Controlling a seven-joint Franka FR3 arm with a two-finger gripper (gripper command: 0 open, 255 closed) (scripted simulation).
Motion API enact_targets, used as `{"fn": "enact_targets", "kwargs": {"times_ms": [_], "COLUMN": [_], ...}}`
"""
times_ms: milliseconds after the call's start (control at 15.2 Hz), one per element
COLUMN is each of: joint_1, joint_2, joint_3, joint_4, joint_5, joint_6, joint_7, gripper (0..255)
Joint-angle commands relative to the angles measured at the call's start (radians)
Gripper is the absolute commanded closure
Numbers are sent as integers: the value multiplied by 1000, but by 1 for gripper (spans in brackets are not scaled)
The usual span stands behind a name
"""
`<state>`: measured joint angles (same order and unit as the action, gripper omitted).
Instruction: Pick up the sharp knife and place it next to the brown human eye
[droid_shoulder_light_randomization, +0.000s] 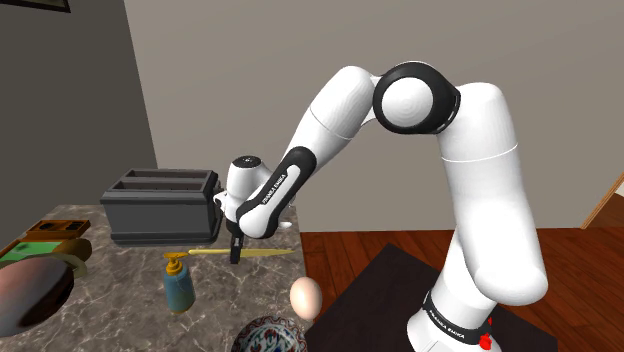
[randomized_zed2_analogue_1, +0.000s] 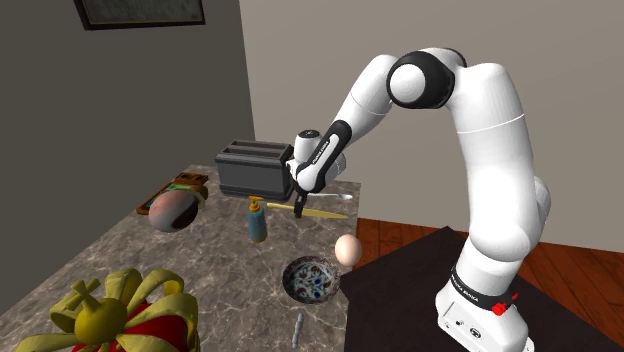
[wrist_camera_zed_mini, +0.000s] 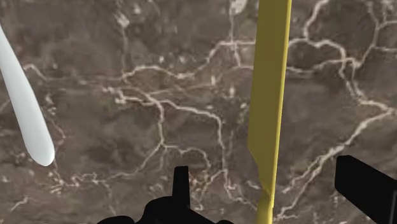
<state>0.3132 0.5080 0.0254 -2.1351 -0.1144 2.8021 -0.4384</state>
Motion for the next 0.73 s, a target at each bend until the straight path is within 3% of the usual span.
{"fn": "enact_targets", "kwargs": {"times_ms": [0,594,660], "joint_1": [0,0,0], "joint_2": [0,0,0], "joint_3": [0,0,0], "joint_4": [0,0,0], "joint_5": [0,0,0], "joint_6": [0,0,0], "joint_7": [0,0,0], "gripper": [255,255,0]}}
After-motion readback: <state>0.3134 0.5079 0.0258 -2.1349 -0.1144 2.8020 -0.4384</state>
